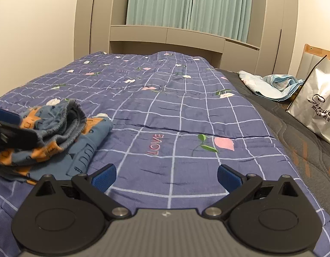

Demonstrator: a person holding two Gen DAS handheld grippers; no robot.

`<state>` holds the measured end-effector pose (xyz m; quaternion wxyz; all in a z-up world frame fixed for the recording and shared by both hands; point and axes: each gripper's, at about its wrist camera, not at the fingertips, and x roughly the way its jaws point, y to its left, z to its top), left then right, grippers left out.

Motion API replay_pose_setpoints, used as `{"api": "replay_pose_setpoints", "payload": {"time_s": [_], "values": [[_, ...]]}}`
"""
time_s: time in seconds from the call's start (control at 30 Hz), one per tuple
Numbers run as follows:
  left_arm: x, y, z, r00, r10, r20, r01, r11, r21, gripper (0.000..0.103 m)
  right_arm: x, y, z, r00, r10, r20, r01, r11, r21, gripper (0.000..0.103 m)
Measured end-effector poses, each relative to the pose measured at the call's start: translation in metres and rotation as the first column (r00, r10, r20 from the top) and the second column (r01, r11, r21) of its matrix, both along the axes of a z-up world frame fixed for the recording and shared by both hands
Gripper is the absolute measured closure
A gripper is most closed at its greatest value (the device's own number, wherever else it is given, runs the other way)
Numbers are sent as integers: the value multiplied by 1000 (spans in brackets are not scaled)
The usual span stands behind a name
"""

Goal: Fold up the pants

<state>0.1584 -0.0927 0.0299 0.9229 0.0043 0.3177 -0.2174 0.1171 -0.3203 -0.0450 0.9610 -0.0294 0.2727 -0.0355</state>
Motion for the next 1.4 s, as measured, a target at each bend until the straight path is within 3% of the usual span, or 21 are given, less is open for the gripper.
{"api": "replay_pose_setpoints", "payload": {"time_s": [0.23, 0.33, 0.43, 0.6, 0.9, 1.03, 1.1, 1.17, 1.3, 1.4], "values": [[3, 54, 12, 969, 244, -38, -244, 970, 13, 1, 8, 25, 24, 998, 59, 35, -61, 997, 56, 0], [14, 77, 1, 942, 328, -75, -324, 944, 57, 1, 21, 43, 34, 995, 95, 29, -98, 989, 112, 0], [25, 92, -19, 921, 371, -121, -362, 928, 86, 1, 45, 68, 37, 990, 137, -37, -129, 978, 165, 0], [30, 102, -44, 906, 378, -192, -360, 925, 124, 1, 71, 94, 29, 983, 114, -145, -95, 986, 135, 0], [14, 107, -67, 912, 331, -241, -300, 941, 156, 1, 38, 71, 10, 971, 123, -205, -97, 986, 136, 0], [8, 114, -65, 910, 330, -252, -302, 943, 142, 1, 25, 66, 6, 973, 132, -188, -103, 983, 155, 0], [9, 118, -55, 911, 340, -234, -322, 940, 112, 1, 21, 62, 13, 979, 150, -140, -123, 975, 187, 0], [17, 121, -45, 915, 346, -209, -336, 938, 79, 1, 24, 65, 23, 983, 163, -88, -148, 977, 154, 0], [44, 113, -36, 920, 353, -172, -346, 936, 72, 1, 54, 70, 36, 983, 182, -22, -179, 978, 111, 0], [66, 105, -41, 921, 348, -175, -339, 937, 83, 1, 84, 74, 32, 984, 173, -35, -170, 981, 91, 0]]}}
